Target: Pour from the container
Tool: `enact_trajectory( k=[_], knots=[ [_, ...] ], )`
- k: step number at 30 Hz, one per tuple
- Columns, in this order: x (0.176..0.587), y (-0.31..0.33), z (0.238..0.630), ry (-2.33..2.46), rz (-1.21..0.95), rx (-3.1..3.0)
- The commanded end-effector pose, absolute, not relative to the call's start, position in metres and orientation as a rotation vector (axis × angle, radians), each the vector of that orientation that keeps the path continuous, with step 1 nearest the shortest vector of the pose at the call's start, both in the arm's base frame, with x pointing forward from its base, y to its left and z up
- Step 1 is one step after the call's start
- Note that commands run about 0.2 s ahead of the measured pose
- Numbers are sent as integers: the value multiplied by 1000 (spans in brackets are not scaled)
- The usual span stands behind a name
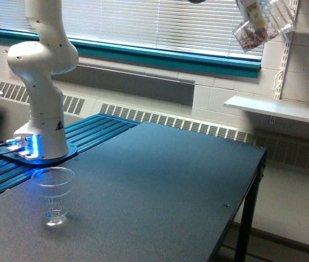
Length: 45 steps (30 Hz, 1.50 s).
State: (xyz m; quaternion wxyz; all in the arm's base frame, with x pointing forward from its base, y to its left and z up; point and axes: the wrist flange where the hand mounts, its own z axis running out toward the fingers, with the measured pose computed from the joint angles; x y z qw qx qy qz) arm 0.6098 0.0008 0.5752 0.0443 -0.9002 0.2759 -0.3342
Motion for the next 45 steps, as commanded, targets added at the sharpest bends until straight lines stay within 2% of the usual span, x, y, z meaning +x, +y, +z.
enact_trajectory(
  k=[1,9,14,21,29,45],
  knots=[
    [602,9,502,982,-824,-2783],
    [576,4,448,1103,-671,-2810],
    [549,-8,432,1214,-613,-2767],
    [495,-54,405,1412,-534,-2766],
    [429,-99,393,1654,-470,-2681],
    [321,-150,350,2078,-272,-2477]
  ],
)
